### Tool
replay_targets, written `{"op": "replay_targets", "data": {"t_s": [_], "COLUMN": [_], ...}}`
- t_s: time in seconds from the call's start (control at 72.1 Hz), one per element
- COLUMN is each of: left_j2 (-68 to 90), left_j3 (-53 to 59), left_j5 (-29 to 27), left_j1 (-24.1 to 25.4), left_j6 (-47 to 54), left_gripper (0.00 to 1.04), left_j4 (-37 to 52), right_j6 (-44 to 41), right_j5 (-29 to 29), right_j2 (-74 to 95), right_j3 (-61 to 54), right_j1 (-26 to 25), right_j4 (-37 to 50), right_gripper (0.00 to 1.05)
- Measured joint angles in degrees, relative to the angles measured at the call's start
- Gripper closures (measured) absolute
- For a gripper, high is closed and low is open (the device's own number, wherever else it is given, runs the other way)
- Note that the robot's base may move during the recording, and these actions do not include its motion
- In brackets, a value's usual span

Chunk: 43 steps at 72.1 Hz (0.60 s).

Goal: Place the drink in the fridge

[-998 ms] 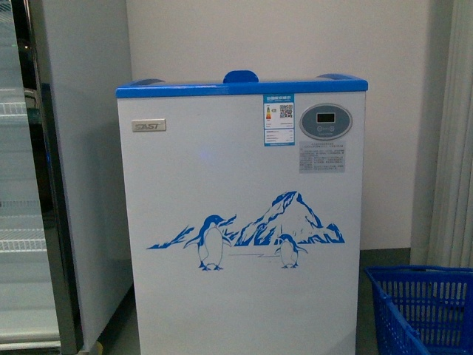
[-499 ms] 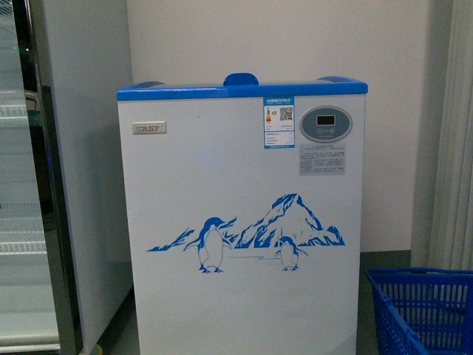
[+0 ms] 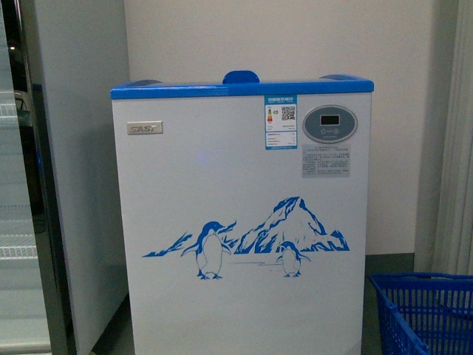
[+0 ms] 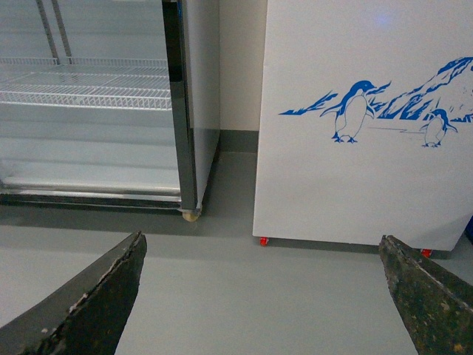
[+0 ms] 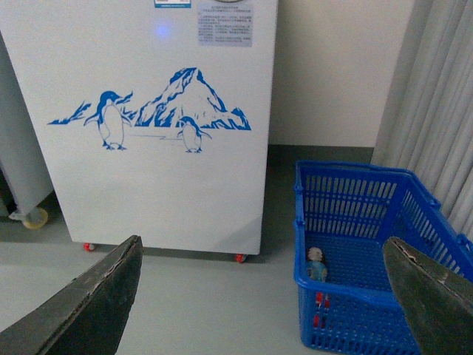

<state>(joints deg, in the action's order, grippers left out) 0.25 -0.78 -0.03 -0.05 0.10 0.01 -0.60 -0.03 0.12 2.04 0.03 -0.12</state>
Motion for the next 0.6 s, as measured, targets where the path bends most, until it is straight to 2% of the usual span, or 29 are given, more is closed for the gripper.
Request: {"op": "replay_targets", "data": {"t_s": [0.596], "left_j2": [0.00], "left_j3": [0.00], "left_j5": [0.02], "left_j1": [0.00], "left_j6": [0.00], "left_gripper": [0.08], "left_j4": [0.00], "right_j6": [0.00], "right_j5": [0.00], "right_j2": [0.00], "right_j3": [0.00], "right_j1": [0.00], "right_j4": [0.00], "right_gripper": [0.07]}}
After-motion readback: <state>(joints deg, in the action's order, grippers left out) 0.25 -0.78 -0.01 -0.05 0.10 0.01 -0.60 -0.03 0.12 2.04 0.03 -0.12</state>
